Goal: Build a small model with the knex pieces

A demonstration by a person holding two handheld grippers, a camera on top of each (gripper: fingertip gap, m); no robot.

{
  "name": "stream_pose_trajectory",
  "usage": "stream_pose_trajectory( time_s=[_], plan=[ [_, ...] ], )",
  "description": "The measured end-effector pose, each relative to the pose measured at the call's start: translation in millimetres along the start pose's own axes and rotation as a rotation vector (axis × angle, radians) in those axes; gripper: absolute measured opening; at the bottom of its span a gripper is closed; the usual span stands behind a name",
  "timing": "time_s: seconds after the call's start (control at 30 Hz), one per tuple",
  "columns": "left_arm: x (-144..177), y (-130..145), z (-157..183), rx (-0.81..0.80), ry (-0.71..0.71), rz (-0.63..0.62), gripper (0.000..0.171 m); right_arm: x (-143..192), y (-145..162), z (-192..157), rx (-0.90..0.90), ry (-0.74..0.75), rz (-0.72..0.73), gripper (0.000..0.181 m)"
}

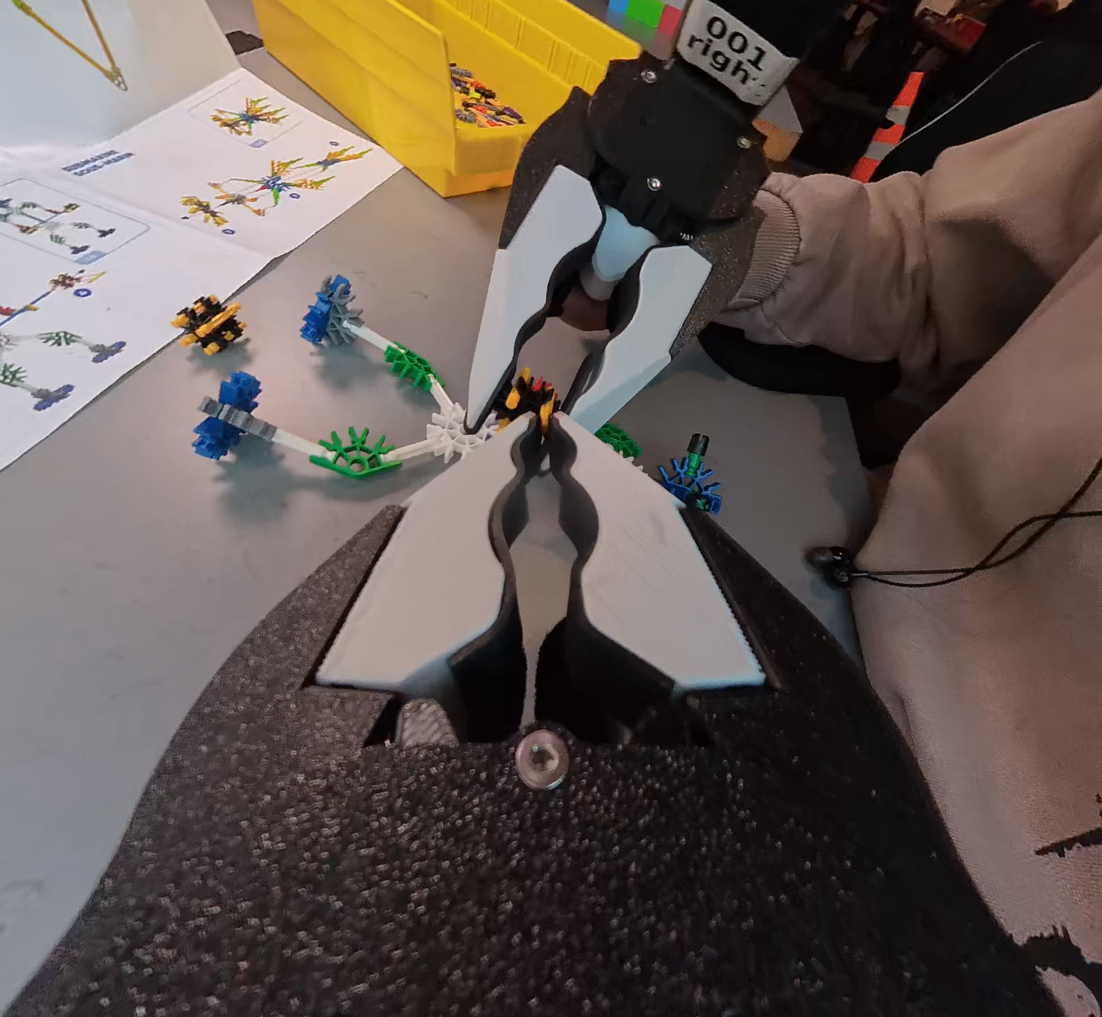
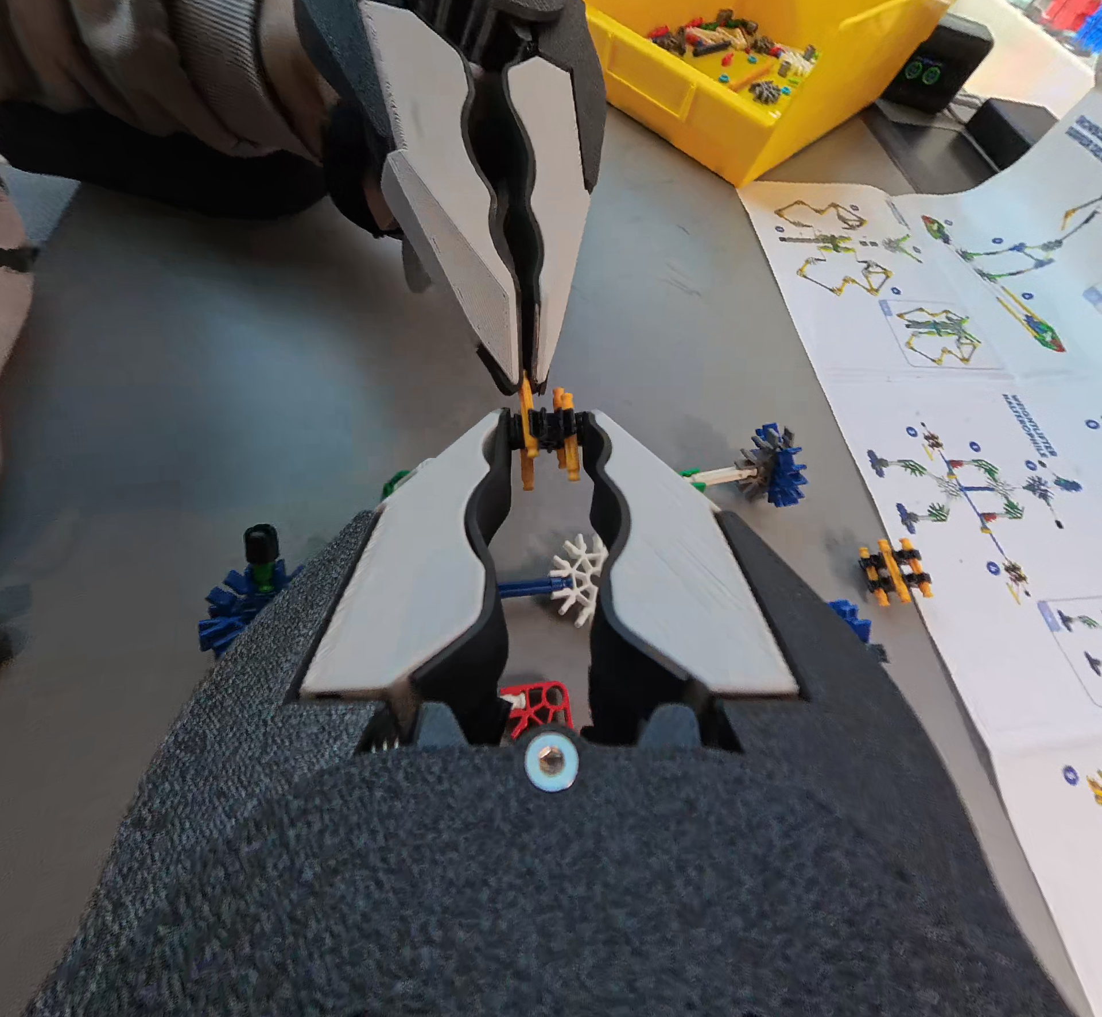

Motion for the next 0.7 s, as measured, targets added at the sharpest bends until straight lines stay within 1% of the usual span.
stream_pose_trajectory(
  time_s=[0.07,0.2,0.4,0.5,0.53,0.57,0.63,0.7],
  plan=[
    [-2,3,-2,0.017,-0.033,-0.019,0.001,-7,0,0,0.025,0.061,-0.073,0.022],
    [-4,6,-7,0.031,-0.095,-0.041,0.001,-16,1,3,0.01,0.133,-0.144,0.022],
    [-11,12,-5,-0.029,-0.163,-0.098,0.001,-25,8,4,-0.069,0.132,-0.201,0.021],
    [-12,13,-4,-0.048,-0.146,-0.116,0.001,-25,9,2,-0.078,0.097,-0.197,0.022],
    [-10,12,-4,-0.036,-0.116,-0.107,0.002,-23,8,0,-0.028,0.077,-0.166,0.022],
    [-6,9,-5,-0.012,-0.086,-0.064,0.002,-18,5,1,0.0,0.074,-0.113,0.022],
    [7,1,-7,0.001,-0.052,0.049,0.004,-5,-2,6,-0.014,0.073,0.002,0.022],
    [23,-6,-14,0.004,-0.065,0.155,0.023,7,-1,10,-0.008,0.086,0.068,0.023]
  ],
)
Point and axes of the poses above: each gripper's, where its closed fingertips meet, x back along the fingers, y out of its underside, z = x × y across the jaws, the point moved 9 cm from there along x, back along the fingers, and after that the axes turned 6 degrees about -y, right-handed, at the moved point
